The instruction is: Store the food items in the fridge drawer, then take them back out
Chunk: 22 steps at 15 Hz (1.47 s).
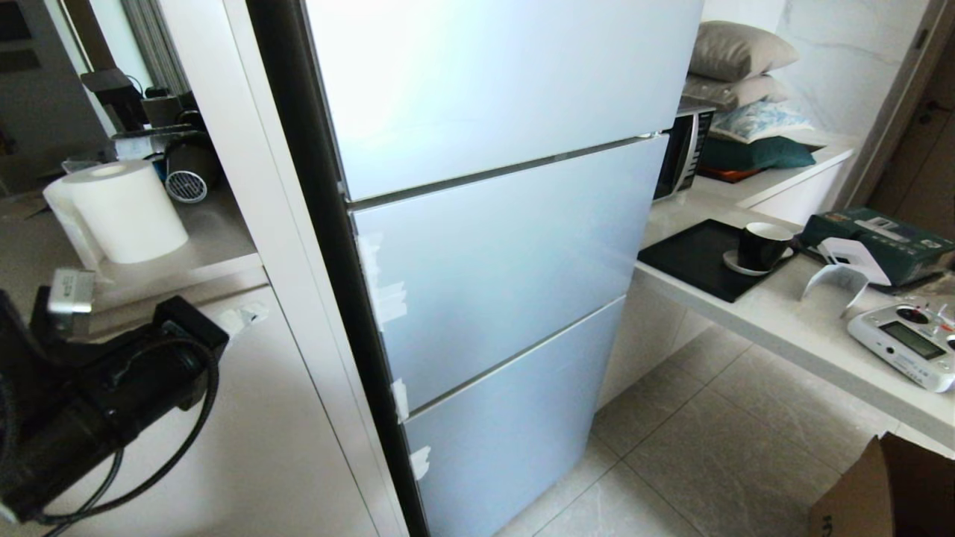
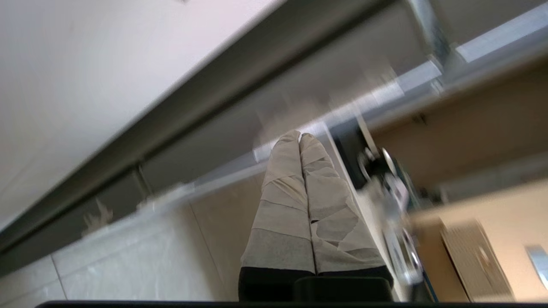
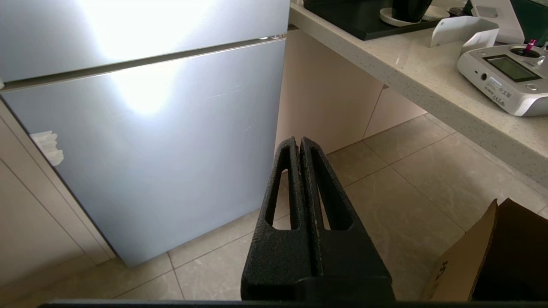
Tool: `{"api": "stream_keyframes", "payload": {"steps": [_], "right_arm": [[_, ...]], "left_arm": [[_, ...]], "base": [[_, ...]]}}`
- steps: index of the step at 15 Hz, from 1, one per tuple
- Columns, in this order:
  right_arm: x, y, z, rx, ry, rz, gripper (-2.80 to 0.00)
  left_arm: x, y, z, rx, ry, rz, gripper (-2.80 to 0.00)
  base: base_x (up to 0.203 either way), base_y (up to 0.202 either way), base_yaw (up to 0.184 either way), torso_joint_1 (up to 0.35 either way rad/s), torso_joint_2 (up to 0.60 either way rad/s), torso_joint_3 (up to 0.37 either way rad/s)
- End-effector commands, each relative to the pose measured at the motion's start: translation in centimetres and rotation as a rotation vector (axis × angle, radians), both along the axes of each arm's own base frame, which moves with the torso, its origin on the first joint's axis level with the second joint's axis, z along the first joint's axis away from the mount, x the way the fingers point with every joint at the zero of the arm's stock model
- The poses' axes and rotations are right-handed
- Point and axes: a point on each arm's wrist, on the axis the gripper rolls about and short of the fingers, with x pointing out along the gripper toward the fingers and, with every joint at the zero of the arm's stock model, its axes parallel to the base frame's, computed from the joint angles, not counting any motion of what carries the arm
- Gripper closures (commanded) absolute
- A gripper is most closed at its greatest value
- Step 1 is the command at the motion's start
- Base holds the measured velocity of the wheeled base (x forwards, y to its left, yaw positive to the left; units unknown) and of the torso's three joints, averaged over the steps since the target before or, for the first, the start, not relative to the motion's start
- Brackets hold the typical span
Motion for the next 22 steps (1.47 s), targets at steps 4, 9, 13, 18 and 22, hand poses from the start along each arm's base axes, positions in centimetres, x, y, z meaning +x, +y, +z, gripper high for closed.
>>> {"api": "stream_keyframes", "payload": {"steps": [4,9,13,18,22], "right_arm": [[0.0,0.0,0.0,0.0,0.001,0.001,0.0],[0.0,0.0,0.0,-0.001,0.003,0.001,0.0],[0.0,0.0,0.0,-0.001,0.001,0.001,0.0],[0.0,0.0,0.0,0.0,0.001,0.001,0.0],[0.0,0.0,0.0,0.0,0.002,0.001,0.0]], "left_arm": [[3.8,-2.3,-0.6,-0.003,-0.021,0.009,0.0],[5.8,-4.1,1.0,0.029,-0.101,-0.038,0.0],[7.0,-4.7,1.3,0.037,-0.114,-0.044,0.0],[7.6,-5.6,1.3,0.036,-0.115,-0.072,0.0],[8.3,-5.9,1.1,0.035,-0.112,-0.097,0.0]], "base": [[0.0,0.0,0.0,0.0,0.0,0.0],[0.0,0.0,0.0,0.0,0.0,0.0],[0.0,0.0,0.0,0.0,0.0,0.0],[0.0,0.0,0.0,0.0,0.0,0.0],[0.0,0.0,0.0,0.0,0.0,0.0]]}}
